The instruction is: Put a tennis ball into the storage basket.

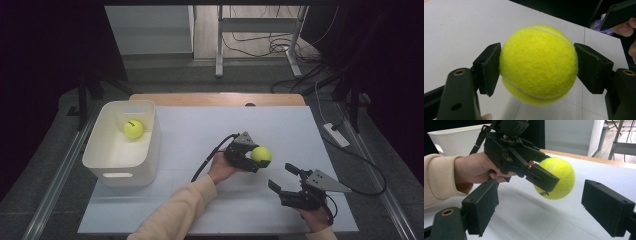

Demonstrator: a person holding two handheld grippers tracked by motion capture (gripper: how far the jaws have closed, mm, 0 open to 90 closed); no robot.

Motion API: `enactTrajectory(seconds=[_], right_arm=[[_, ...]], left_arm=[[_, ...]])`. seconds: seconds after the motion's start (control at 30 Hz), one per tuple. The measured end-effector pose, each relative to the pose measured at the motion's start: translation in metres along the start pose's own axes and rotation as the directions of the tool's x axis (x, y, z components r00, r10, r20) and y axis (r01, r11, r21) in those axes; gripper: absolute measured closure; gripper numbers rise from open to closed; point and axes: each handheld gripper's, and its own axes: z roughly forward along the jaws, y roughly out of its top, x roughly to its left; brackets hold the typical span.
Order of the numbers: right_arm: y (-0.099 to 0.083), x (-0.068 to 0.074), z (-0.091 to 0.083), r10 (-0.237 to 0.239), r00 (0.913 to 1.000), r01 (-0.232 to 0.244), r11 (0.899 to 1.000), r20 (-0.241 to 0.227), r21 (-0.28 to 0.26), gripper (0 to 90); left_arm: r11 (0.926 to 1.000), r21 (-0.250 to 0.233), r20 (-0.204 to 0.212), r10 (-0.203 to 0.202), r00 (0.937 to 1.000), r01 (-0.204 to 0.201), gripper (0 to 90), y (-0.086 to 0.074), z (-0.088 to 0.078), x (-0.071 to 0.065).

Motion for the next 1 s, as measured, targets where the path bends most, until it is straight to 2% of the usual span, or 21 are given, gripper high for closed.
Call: enactTrajectory(seconds=[0.4, 0.6, 1.0], right_arm=[[-0.001, 0.0, 0.0, 0.0, 1.0, 0.0, 1.0, 0.002, 0.003, 13.8], [-0.001, -0.001, 0.0, -0.001, 1.0, 0.001, 1.0, 0.005, 0.005, 13.8], [-0.001, -0.001, 0.0, 0.0, 1.0, 0.0, 1.0, 0.007, 0.01, 13.8]], left_arm=[[0.9999, -0.017, -0.025, -0.004, 0.9997, 0.003, 27.1, -0.002, -0.013, 0.003], [0.9998, -0.018, -0.047, 0.012, 0.9988, -0.013, 27.0, -0.003, -0.022, 0.002], [0.9991, -0.041, -0.054, 0.006, 0.9985, -0.008, 27.0, -0.005, -0.034, 0.002]])
